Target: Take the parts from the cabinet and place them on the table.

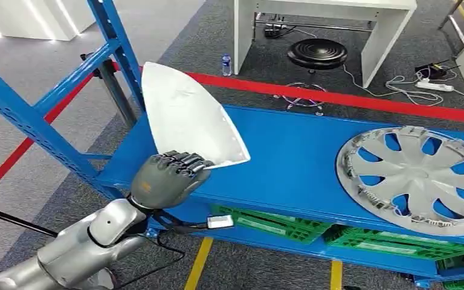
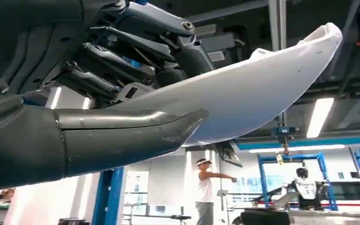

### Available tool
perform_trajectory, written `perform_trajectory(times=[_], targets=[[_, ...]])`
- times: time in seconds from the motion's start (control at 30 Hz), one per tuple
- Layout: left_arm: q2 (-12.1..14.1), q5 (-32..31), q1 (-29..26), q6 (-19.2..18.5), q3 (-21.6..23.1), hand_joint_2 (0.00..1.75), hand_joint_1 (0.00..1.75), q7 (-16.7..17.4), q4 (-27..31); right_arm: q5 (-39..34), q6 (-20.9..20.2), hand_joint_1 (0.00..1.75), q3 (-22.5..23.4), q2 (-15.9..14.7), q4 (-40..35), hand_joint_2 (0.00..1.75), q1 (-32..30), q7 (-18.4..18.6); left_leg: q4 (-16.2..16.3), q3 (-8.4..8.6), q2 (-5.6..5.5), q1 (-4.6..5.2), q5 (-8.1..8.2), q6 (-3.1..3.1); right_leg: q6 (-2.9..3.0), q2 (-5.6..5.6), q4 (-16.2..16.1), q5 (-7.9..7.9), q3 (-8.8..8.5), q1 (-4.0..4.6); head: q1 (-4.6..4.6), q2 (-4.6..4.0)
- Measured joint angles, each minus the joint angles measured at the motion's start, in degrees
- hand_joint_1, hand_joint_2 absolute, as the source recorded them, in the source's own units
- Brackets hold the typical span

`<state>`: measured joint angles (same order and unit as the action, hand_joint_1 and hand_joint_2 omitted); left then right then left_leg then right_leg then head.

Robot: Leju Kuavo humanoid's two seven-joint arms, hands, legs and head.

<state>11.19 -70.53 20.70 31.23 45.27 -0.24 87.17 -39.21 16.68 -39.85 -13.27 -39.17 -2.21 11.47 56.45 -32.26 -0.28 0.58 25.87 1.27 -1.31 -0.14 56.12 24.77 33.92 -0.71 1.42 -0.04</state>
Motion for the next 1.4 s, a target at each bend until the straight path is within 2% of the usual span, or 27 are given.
perform_trajectory(times=[0.83,0.87,1.0,1.03,1.07,1.1,1.13,1.17,1.2,1.23,1.27,1.3,1.33,1.37,1.4], targets=[[1.1,-1.0,0.1,-0.2,0.0,1.75,1.75,1.0,1.0,0.2,-0.4,0.00,0.0,0.4,1.1,0.00,0.2,0.0,0.0,-0.01,0.00,0.00,0.00,0.00,0.00,-0.01,0.0,0.00,-0.01,-0.01,-0.02,0.00],[1.2,-1.3,0.1,-0.4,0.0,1.75,1.75,1.2,1.0,0.3,-0.4,0.00,0.1,0.5,1.2,0.00,0.2,0.0,0.4,-0.14,-0.02,0.21,0.07,0.25,-0.32,-0.05,-0.1,-0.22,0.01,-0.22,0.00,0.00],[1.7,-1.6,0.3,-1.3,0.0,1.75,1.75,1.7,1.2,0.4,-0.5,0.00,0.1,0.8,1.2,0.00,0.4,0.0,0.6,-0.24,-0.02,0.33,-0.06,0.65,-0.72,-0.04,-0.1,-0.57,-0.04,-0.37,0.02,0.00],[1.7,-1.6,0.3,-1.5,0.0,1.75,1.75,1.7,1.3,0.4,-0.5,0.00,0.1,0.9,1.3,0.00,0.4,0.0,0.6,-0.25,-0.02,0.42,-0.37,0.92,-1.10,-0.03,-0.4,-0.91,-0.11,-0.45,0.04,0.00],[1.7,-1.5,0.4,-1.6,0.0,1.75,1.75,1.7,1.5,0.4,-0.5,0.00,0.1,0.9,1.3,0.00,0.4,0.0,-0.5,-0.10,0.06,0.04,-1.24,1.49,-1.45,0.00,-0.5,-0.89,0.00,-0.30,0.07,0.00],[1.7,-1.5,0.5,-1.6,0.0,1.75,1.75,1.7,1.5,0.5,-0.5,0.00,0.1,0.9,1.3,0.00,0.4,0.0,-0.9,-0.14,0.36,-0.18,-1.71,1.62,-1.43,0.07,0.0,0.57,0.59,-0.37,-0.02,0.00],[1.7,-1.4,0.6,-1.7,0.1,1.75,1.75,1.8,1.5,0.6,-0.5,0.00,0.1,0.9,1.4,0.00,0.4,0.0,-1.0,-0.42,0.36,-0.20,-1.88,1.90,-1.48,0.04,1.9,2.86,1.24,-0.34,-0.15,0.00],[1.8,-1.2,0.6,-1.9,0.1,1.75,1.75,1.8,1.5,0.7,-0.5,0.00,0.1,0.9,1.4,0.00,0.5,0.0,-1.0,-0.87,0.37,-0.18,-2.12,2.07,-1.59,0.06,7.1,6.54,2.93,-0.46,-0.46,0.00],[1.9,-1.1,0.5,-2.1,0.1,1.75,1.75,2.0,1.5,0.7,-0.4,0.00,0.1,0.9,1.4,0.00,0.5,0.0,-0.9,-1.31,0.39,-0.13,-2.40,2.10,-1.73,0.05,12.1,9.10,4.67,-0.51,-0.41,0.00],[1.9,-0.9,0.5,-2.3,0.1,1.75,1.75,2.1,1.5,0.8,-0.4,0.00,0.1,0.9,1.4,0.00,0.5,0.0,-0.9,-1.72,0.40,-0.10,-2.61,2.07,-1.88,0.04,15.3,10.46,5.72,-0.51,-0.39,0.00],[2.1,-0.8,0.3,-2.4,0.2,1.75,1.75,2.3,1.5,0.9,-0.4,0.00,0.1,0.9,1.4,0.00,0.4,0.0,-0.8,-2.36,0.40,-0.12,-3.02,1.89,-2.14,0.03,17.6,11.12,5.95,-0.55,-0.42,0.00],[2.2,-0.7,0.1,-2.5,0.2,1.75,1.75,2.3,1.5,1.0,-0.3,0.00,0.1,0.9,1.5,0.00,0.4,0.0,-0.8,-2.84,0.39,-0.17,-3.35,1.70,-2.27,0.02,16.1,10.04,4.39,-0.63,-0.42,0.00],[2.4,-0.7,0.0,-2.6,0.2,1.75,1.75,2.4,1.5,1.2,-0.3,0.00,0.1,0.9,1.5,0.00,0.5,0.0,-0.7,-3.32,0.39,-0.30,-3.64,1.41,-2.37,0.01,12.1,8.08,1.61,-0.74,-0.41,0.00],[2.5,-0.7,-0.1,-2.7,0.2,1.75,1.75,2.4,1.5,1.3,-0.2,0.00,0.1,0.9,1.6,0.00,0.5,0.0,-0.4,-3.78,0.38,-0.48,-3.89,1.10,-2.48,-0.01,6.7,5.94,-2.01,-0.90,-0.44,0.00],[2.6,-0.7,-0.1,-2.8,0.2,1.75,1.75,2.5,1.5,1.3,-0.2,0.00,0.1,0.9,1.6,0.00,0.7,0.0,0.1,-4.19,0.36,-0.49,-4.09,0.77,-2.67,-0.06,1.4,5.13,-5.49,-1.13,-0.44,0.00]])
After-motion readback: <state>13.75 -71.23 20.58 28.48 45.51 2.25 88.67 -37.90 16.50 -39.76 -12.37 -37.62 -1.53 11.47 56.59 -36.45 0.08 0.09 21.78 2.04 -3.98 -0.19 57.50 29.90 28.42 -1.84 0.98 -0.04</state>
